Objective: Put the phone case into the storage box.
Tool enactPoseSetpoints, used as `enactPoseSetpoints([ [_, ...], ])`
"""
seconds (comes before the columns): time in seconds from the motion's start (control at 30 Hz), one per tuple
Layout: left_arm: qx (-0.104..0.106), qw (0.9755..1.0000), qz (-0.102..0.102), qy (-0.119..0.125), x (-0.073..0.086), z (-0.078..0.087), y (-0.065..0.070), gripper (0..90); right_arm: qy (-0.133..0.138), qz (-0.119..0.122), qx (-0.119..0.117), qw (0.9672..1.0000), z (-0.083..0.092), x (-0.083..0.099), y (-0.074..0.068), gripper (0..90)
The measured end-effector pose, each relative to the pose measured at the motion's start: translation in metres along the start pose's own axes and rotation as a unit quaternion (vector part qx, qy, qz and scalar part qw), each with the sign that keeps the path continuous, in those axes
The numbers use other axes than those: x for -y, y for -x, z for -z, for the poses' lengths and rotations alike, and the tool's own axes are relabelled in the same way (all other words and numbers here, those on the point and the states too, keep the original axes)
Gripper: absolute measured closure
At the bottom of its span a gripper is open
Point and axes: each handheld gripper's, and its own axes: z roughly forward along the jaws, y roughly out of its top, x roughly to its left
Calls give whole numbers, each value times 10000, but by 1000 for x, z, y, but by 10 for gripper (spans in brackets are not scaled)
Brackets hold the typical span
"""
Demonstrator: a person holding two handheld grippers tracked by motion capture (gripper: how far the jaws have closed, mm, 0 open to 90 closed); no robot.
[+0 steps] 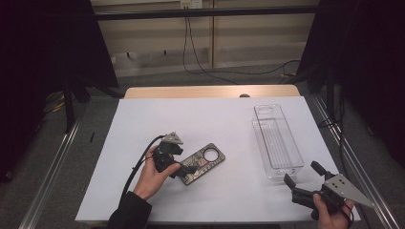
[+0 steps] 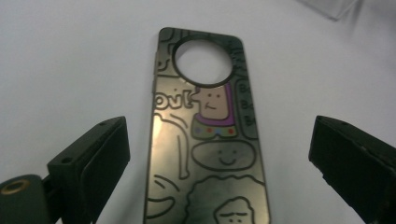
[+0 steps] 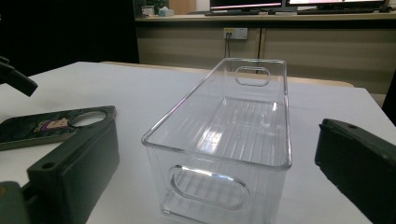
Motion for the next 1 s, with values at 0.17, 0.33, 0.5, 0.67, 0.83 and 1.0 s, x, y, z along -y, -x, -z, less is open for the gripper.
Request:
enactPoseSetpoints([
  [0.17, 39, 9995, -165, -248, -6, -11, 3, 44, 9, 18, -4, 10000, 0, 0, -1, 0],
  [0.33, 99, 9990, -260, -359, -13, -21, 6, 42, -1, 27, -13, 10000, 0, 0, -1, 0],
  [0.5, 96, 9982, -300, -501, -18, -32, 10, 55, -8, 20, -16, 10000, 0, 0, -1, 0],
  [0.67, 11, 9955, -501, -810, -22, -42, 13, 57, -16, 31, -33, 10000, 0, 0, -1, 0],
  [0.83, -164, 9952, -442, -856, -24, -46, 14, 54, -18, 19, -36, 10000, 0, 0, -1, 0],
  [1.0, -287, 9926, -506, -1066, -23, -53, 13, 62, -25, 45, -38, 10000, -1, 0, -1, 0],
])
